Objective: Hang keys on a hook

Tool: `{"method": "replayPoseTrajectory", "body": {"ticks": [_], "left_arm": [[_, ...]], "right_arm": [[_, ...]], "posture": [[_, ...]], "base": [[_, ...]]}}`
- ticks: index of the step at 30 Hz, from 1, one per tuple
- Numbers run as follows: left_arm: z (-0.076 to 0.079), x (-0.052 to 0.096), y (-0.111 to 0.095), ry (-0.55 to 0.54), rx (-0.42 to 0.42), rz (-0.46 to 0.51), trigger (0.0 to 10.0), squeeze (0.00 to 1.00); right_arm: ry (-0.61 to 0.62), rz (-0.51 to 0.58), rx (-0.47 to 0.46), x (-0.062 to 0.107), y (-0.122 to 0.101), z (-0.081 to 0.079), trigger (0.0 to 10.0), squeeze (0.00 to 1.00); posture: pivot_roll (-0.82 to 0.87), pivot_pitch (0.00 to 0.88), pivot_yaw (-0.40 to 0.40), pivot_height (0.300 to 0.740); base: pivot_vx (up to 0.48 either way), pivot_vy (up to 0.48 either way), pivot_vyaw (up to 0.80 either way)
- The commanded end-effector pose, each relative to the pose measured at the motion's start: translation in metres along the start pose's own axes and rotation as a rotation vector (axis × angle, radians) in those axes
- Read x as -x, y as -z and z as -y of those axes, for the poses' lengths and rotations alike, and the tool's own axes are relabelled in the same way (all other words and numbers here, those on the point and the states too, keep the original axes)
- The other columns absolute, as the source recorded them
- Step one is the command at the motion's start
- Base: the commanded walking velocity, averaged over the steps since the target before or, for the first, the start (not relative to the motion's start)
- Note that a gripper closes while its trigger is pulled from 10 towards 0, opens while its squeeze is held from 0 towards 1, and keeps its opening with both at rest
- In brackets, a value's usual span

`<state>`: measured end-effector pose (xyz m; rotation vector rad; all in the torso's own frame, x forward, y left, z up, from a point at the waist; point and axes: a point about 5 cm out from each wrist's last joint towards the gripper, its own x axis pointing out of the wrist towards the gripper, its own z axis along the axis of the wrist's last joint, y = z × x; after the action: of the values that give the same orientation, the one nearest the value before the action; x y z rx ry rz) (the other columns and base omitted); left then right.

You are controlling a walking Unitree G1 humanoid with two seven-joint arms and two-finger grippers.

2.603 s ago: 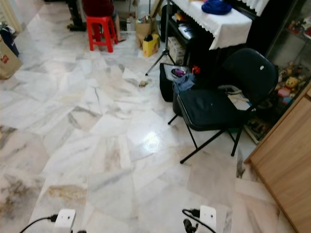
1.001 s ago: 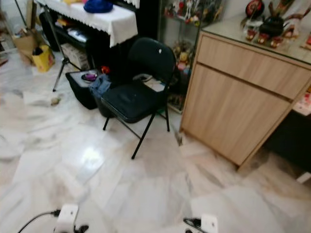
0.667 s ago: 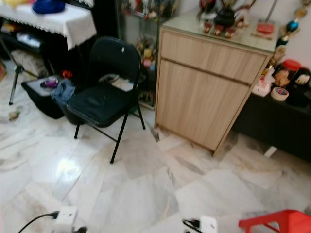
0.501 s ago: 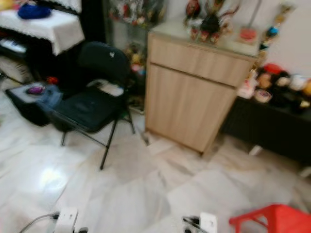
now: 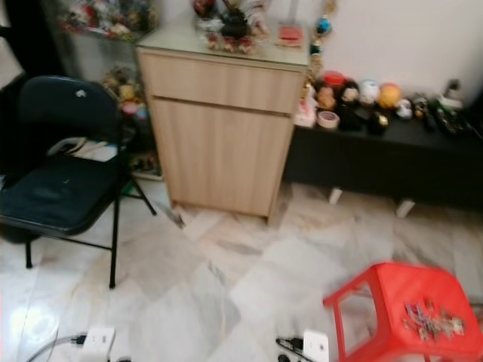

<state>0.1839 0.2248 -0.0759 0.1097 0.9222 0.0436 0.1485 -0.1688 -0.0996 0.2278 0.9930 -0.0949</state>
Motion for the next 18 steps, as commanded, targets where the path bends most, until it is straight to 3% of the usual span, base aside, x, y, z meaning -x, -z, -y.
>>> {"method": "replayPoseTrajectory", "body": {"ticks": [1,11,18], "left_arm": [[-0.0018,0.0015,0.0075,0.003,-0.025,-0.031,10.0,0.0],[-0.0006,0.0011,0.0062,0.006,-0.021,-0.027,10.0,0.0],[0.0001,0.0013,0.0075,0.006,-0.017,-0.03,10.0,0.0]], "right_arm": [[-0.004,-0.002,-0.01,-0.0006,-0.0004,-0.0025,10.0,0.0],[-0.001,0.003,-0.008,-0.0007,-0.0016,-0.0022,10.0,0.0],[-0.002,0.015,-0.014,-0.0009,-0.0034,-0.0022,10.0,0.0]], "posture": [[0.05,0.0,-0.035,0.74],[0.05,0.0,-0.036,0.74],[0.04,0.0,-0.038,0.74]], "base": [[0.0,0.0,-0.74],[0.0,0.0,-0.73],[0.0,0.0,0.0]]}}
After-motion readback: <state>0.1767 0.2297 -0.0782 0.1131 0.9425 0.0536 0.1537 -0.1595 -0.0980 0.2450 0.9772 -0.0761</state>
